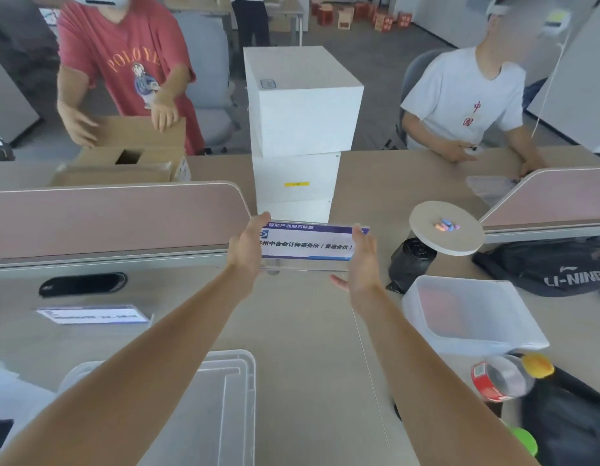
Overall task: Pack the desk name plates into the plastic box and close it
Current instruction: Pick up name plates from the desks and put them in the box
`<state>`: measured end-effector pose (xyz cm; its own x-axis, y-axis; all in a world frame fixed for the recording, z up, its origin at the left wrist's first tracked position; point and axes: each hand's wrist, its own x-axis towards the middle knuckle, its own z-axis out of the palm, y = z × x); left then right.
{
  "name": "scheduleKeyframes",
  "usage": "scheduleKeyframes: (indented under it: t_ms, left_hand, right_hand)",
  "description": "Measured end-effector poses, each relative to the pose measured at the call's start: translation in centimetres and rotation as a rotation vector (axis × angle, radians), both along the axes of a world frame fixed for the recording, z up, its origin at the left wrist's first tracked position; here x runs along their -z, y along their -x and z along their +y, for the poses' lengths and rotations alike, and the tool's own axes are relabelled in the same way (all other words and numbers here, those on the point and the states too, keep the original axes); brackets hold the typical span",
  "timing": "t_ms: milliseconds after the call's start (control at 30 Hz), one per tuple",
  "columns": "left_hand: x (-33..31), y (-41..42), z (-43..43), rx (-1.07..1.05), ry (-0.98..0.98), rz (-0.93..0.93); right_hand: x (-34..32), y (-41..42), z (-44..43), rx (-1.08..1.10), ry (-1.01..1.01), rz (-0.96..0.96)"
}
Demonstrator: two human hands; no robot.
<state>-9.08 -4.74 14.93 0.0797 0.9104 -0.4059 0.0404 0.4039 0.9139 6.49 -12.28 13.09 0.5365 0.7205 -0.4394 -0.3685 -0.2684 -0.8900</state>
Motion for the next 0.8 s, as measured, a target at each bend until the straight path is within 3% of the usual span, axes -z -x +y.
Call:
scheduleKeyframes:
  t_ms: [600,800]
  left_hand:
    - [-6.4,29.1,-9.6,-0.092,0.018,-0.145]
    - [-6.9,37.0,-12.6,-0.171,0.028,-0.044]
  right_hand:
    - [-8.3,26.4,-2.4,-0.257,0.046,-0.071]
    - [-8.8,32.2,-0.3,-0.502,0.075,-0.052]
